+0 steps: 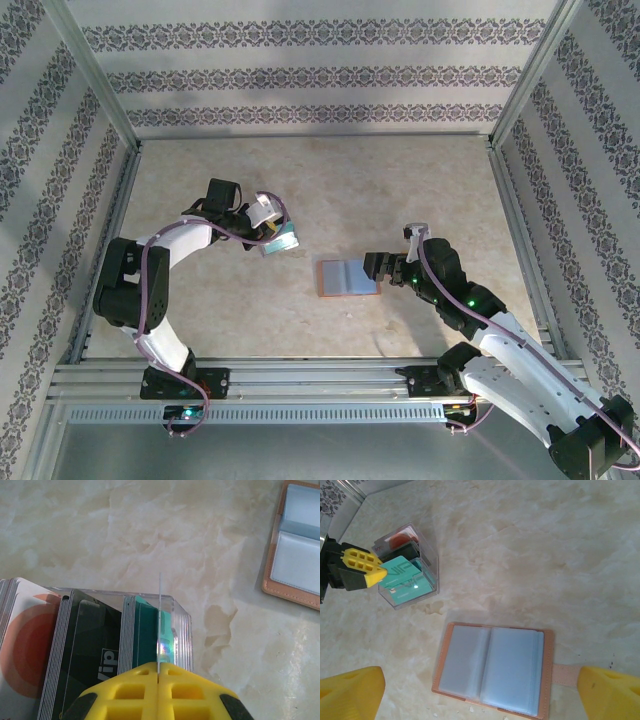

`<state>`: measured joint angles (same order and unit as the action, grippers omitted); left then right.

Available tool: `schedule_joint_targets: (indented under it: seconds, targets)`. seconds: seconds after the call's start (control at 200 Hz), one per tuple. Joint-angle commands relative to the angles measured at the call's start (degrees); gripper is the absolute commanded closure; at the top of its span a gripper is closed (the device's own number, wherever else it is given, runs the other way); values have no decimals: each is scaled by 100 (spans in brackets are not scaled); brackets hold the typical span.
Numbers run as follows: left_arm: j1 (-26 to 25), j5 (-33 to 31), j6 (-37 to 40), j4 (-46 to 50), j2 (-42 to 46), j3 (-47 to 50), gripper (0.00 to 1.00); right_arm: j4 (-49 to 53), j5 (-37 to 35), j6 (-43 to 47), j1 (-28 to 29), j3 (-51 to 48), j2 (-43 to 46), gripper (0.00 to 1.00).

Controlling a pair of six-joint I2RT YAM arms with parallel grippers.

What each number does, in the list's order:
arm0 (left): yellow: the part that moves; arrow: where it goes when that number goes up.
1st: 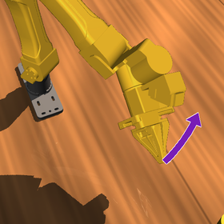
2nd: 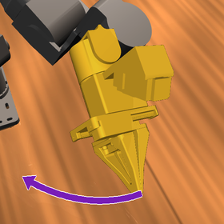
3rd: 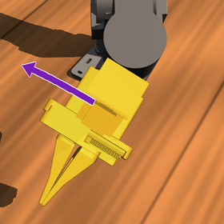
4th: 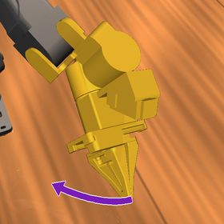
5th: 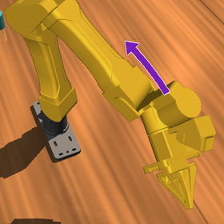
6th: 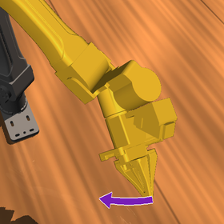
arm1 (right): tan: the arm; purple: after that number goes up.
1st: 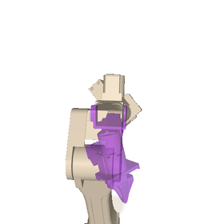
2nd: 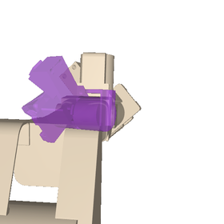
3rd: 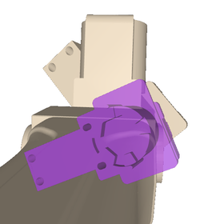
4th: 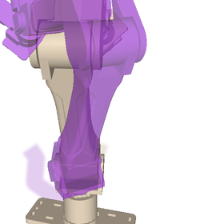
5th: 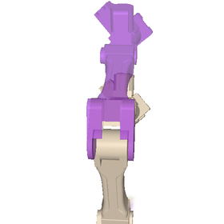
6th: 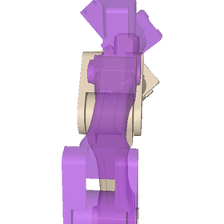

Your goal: Take the credit cards out of the card holder

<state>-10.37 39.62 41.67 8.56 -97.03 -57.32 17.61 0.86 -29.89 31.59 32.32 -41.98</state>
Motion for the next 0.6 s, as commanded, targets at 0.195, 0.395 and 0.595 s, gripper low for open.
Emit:
schedule_joint_targets:
  seconds: [0.195, 0.395, 0.595]
  targets:
    - [105, 384, 219, 508, -147, -276, 100, 54, -43, -25, -75, 25, 40, 2]
    - [114, 323, 236, 726, -260, -375, 100, 85, -8, -23, -83, 36, 32, 2]
    - [115, 237, 278, 972, -353, -528, 100, 98, 10, -37, -83, 24, 57, 2]
